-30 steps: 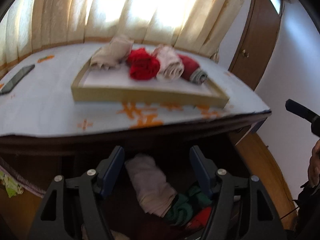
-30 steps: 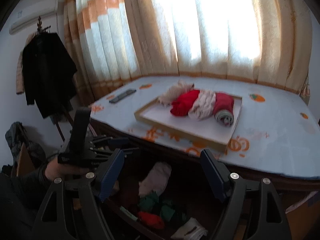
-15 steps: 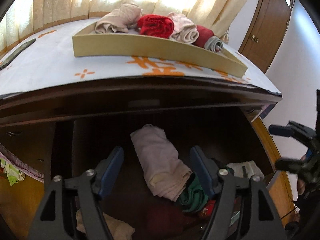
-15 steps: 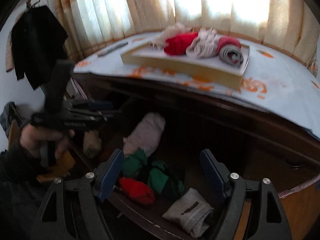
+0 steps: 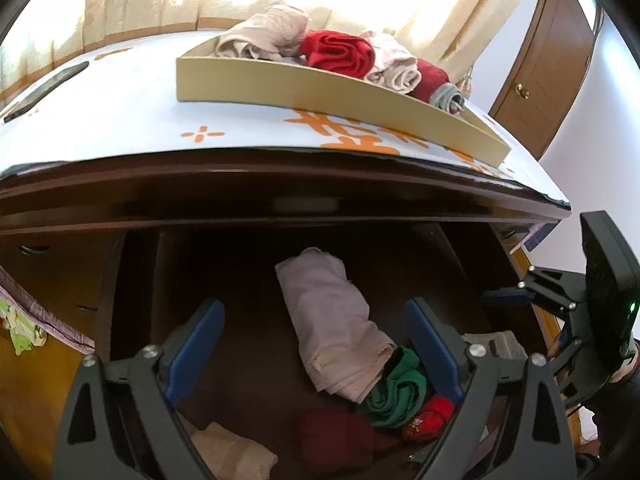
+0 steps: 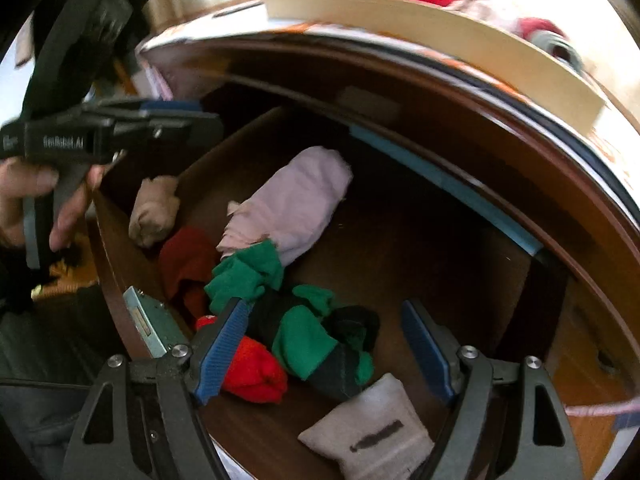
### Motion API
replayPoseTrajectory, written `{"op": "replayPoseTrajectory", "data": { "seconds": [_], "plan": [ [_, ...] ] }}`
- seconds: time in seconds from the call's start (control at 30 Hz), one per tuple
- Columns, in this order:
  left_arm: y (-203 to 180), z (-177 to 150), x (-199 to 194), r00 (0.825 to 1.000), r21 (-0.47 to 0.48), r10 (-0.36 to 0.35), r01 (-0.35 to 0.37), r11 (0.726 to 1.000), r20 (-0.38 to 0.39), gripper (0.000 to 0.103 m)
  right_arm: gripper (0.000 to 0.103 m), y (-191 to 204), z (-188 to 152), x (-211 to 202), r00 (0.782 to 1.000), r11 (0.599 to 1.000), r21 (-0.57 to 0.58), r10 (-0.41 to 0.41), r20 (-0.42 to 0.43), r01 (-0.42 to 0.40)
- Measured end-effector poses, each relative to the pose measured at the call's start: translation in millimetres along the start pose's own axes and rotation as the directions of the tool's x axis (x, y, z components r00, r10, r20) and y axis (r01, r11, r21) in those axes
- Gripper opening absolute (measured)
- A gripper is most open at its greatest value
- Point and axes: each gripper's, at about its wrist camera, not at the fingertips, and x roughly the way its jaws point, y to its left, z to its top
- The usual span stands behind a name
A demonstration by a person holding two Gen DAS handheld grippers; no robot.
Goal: Take underwear out of drawer
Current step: 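Move both open tools back down into the clothes drawer, then reach the left tool toward the white underwear while the right tool reaches the green sock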
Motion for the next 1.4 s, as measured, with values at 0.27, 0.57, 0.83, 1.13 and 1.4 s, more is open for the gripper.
{"op": "replayPoseTrajectory", "data": {
  "seconds": [0.27,0.57,0.83,1.13,1.4],
  "plan": [
    [8,-2,-1,1.0,-0.033,-0.003,0.004,0.999,0.004,0.095,0.08,13,16,27,0.995,0.997,-0.074,0.027,-0.098,-0.034],
    [13,-5,0,1.0,-0.061,-0.011,0.011,0.998,0.0,0.097,0.08,4,24,55,0.97,0.993,-0.019,0.108,-0.218,-0.115],
    [11,-7,4,1.0,-0.064,-0.019,0.018,0.998,-0.012,0.097,0.06,-4,17,64,0.952,0.992,0.028,0.127,-0.277,-0.125],
    [7,-6,6,1.0,-0.056,-0.009,0.008,0.998,-0.02,0.097,0.06,-45,5,48,0.976,0.975,0.22,0.04,-0.213,0.008],
    [-1,-3,9,0.999,-0.024,0.011,-0.012,1.0,-0.031,0.097,0.069,-10,7,35,0.982,0.999,0.03,-0.008,-0.189,0.014]
  ]
}}
